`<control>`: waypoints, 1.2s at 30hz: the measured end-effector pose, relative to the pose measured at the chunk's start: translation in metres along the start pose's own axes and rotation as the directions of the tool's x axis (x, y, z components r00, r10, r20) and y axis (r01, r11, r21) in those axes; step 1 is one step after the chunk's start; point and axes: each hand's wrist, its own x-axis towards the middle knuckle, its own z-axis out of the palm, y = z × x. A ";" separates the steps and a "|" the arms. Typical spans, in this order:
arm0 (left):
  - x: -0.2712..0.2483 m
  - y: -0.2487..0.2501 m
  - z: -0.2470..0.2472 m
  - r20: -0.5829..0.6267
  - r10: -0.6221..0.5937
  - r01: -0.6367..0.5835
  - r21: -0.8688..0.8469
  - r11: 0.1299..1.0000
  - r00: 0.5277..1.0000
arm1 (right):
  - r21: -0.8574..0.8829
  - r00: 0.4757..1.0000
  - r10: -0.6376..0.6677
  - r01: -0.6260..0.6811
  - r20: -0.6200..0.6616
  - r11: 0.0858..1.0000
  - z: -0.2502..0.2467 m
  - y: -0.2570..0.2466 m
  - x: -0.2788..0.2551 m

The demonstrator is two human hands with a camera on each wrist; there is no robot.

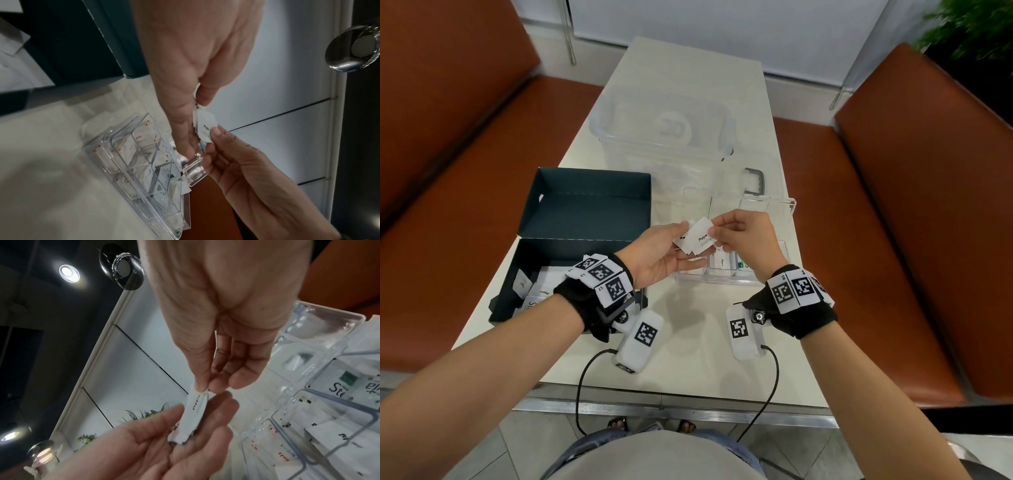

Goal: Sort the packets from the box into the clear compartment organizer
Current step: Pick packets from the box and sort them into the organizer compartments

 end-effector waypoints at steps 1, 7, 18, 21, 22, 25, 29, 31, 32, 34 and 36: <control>0.000 -0.001 0.001 0.005 -0.003 0.003 -0.016 1.000 1.000 | -0.010 1.000 -0.003 0.003 -0.001 1.000 0.002 0.000 0.000; 0.002 -0.002 0.003 0.029 0.012 -0.010 -0.076 0.997 1.000 | -0.087 1.000 -0.007 0.006 -0.014 0.996 0.007 0.000 -0.001; 0.003 -0.002 0.010 0.039 0.028 -0.026 -0.045 0.999 0.999 | -0.123 0.998 -0.037 0.043 0.052 0.992 -0.004 -0.006 0.006; 0.002 0.001 0.009 -0.008 0.038 -0.037 0.133 0.990 0.999 | -0.178 0.996 -0.090 0.089 0.003 0.980 -0.020 -0.007 0.017; 0.002 0.002 0.008 -0.025 0.048 -0.042 0.184 0.982 0.999 | -0.227 0.994 -0.104 0.098 -0.013 0.969 -0.026 -0.006 0.021; 0.001 0.004 0.003 -0.066 0.069 -0.049 0.262 0.964 0.995 | -0.442 0.996 -0.089 0.090 0.022 0.892 -0.035 0.003 0.030; -0.002 0.003 -0.003 -0.101 0.074 -0.043 0.279 0.959 0.992 | -0.664 0.987 0.053 0.060 0.149 0.746 -0.030 0.016 0.037; -0.003 0.003 -0.005 -0.110 0.077 -0.042 0.285 0.958 0.991 | -0.719 0.978 0.110 0.054 0.179 0.693 -0.025 0.020 0.039; -0.004 0.002 -0.006 -0.114 0.077 -0.042 0.286 0.957 0.990 | -0.737 0.975 0.120 0.059 0.188 0.674 -0.023 0.022 0.041; -0.005 0.002 -0.007 -0.122 0.080 -0.042 0.282 0.958 0.989 | -0.767 0.975 0.115 0.076 0.192 0.638 -0.017 0.026 0.043; -0.007 0.002 -0.008 -0.130 0.084 -0.046 0.274 0.960 0.988 | -0.798 0.978 0.098 0.091 0.185 0.596 -0.010 0.031 0.045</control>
